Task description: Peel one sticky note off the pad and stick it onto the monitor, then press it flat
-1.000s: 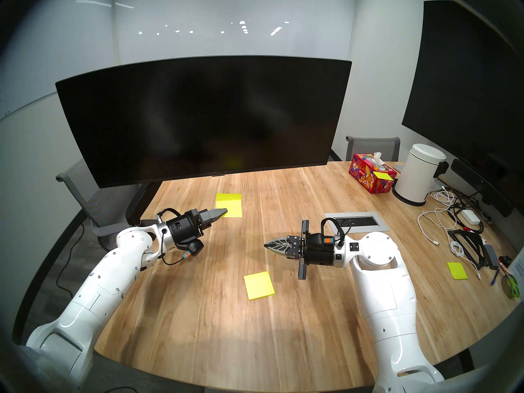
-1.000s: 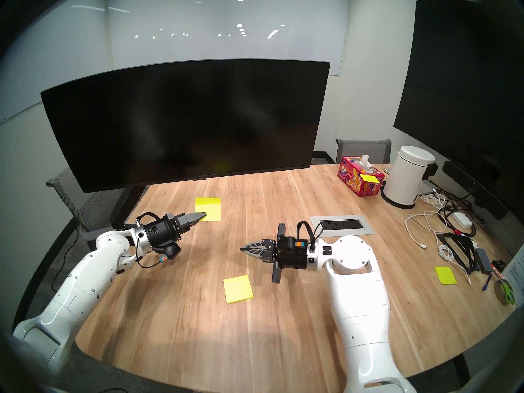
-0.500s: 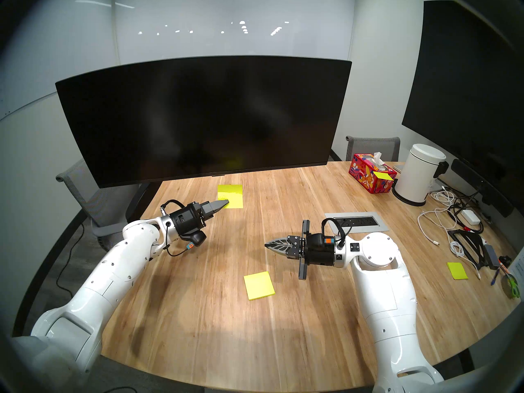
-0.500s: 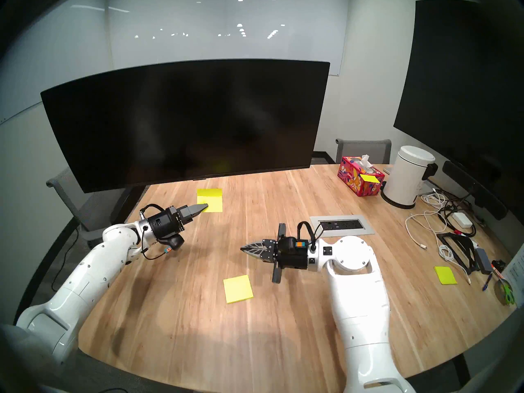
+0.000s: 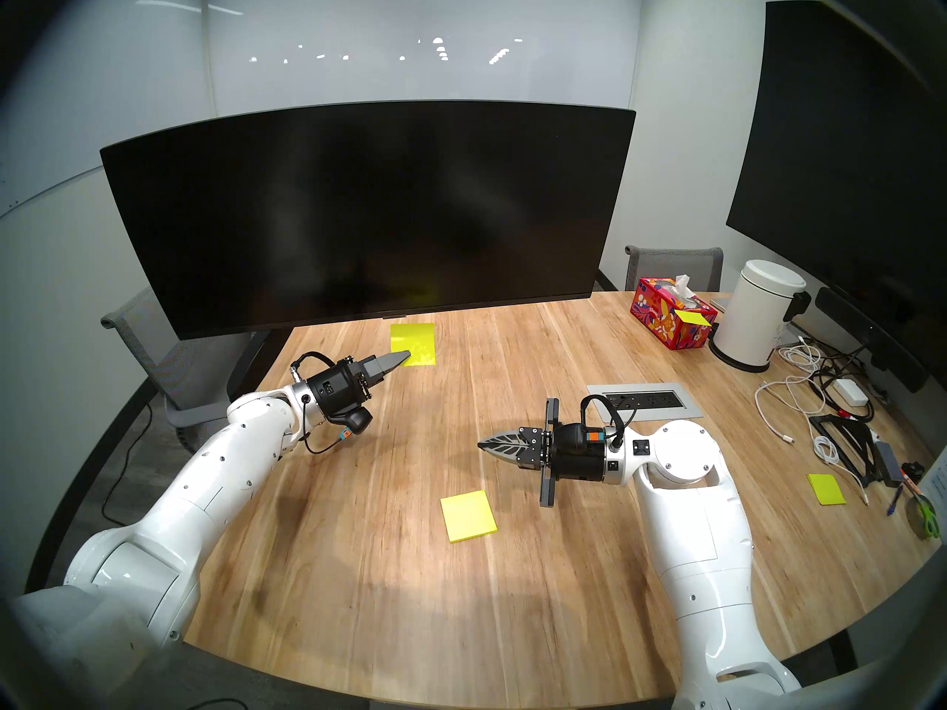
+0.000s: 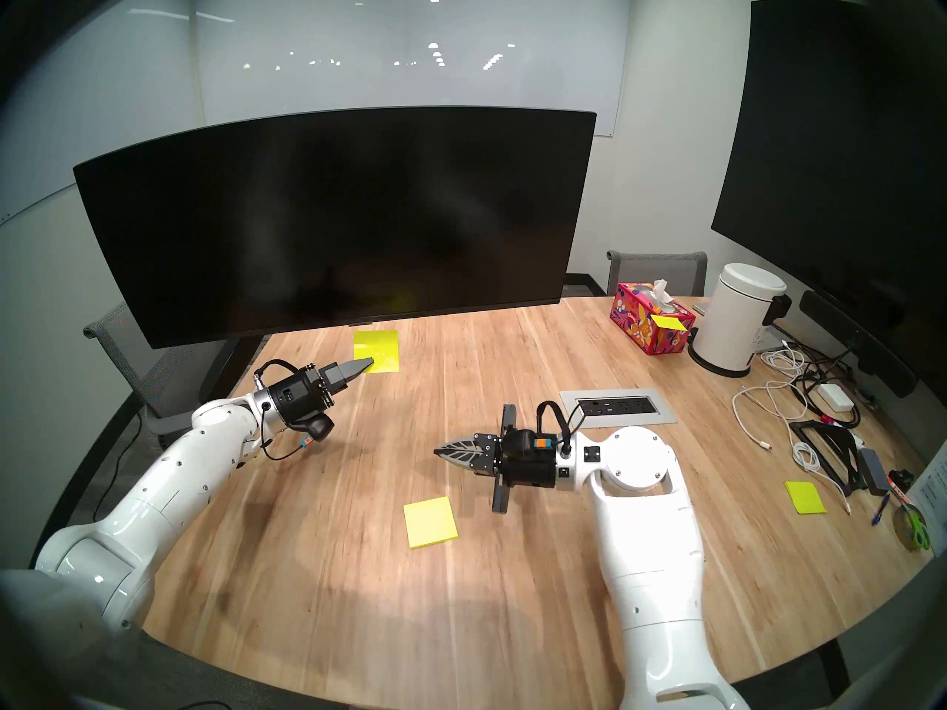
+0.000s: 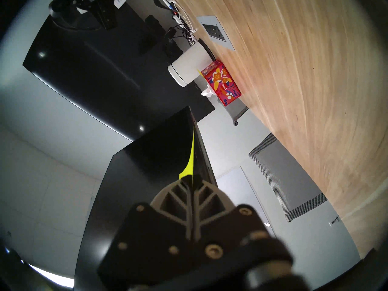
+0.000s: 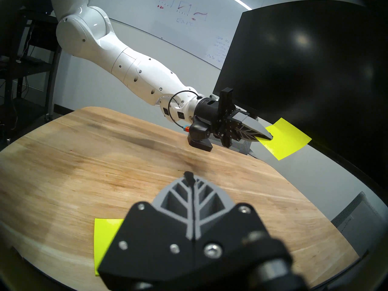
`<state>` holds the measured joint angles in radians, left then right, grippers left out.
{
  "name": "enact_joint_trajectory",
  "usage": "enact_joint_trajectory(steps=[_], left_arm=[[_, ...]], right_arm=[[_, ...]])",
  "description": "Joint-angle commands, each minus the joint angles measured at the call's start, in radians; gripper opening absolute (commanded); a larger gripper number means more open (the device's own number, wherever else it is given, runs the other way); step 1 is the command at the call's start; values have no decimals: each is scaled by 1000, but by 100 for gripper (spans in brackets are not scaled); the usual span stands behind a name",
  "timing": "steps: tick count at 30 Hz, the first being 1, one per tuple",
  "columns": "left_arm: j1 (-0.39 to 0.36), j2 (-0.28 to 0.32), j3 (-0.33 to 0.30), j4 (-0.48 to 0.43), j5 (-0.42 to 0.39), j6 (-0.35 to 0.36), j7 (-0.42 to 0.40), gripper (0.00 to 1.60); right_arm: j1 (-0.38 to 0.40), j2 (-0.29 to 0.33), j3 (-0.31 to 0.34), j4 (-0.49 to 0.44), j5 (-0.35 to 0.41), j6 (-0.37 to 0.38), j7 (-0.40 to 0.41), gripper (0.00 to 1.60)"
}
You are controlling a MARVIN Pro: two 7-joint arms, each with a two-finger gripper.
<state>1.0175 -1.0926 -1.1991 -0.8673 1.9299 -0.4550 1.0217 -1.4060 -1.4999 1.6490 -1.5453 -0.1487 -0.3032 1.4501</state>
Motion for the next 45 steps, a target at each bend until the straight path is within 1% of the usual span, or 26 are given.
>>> enact_joint_trajectory(steps=[1,6,12,20,21,26,31,36,45], left_arm=[[-99,-55,13,86,17,57,93,0],[-127,-79,17,158,25,91,147,0],[-164,-96,20,227,38,113,194,0],[-217,-119,23,309,48,127,220,0],[-226,-122,24,320,48,117,218,0],[-253,-130,28,354,56,116,213,0],[-282,-132,37,392,72,114,207,0],[-313,-132,44,432,89,112,211,0],[-350,-141,48,478,111,117,216,0]], right_arm=[[8,-11,0,-13,14,2,1,0],[9,-12,4,-14,13,3,4,0],[10,-14,8,-14,12,2,9,0],[8,-23,17,-17,9,-3,1,0],[5,-31,22,-18,4,-14,-17,0],[27,-69,27,-4,-15,-30,-77,0],[48,-98,7,4,-24,-37,-106,0],[52,-108,-6,8,-35,-42,-125,0],[91,-162,-28,49,-85,-96,-228,0]])
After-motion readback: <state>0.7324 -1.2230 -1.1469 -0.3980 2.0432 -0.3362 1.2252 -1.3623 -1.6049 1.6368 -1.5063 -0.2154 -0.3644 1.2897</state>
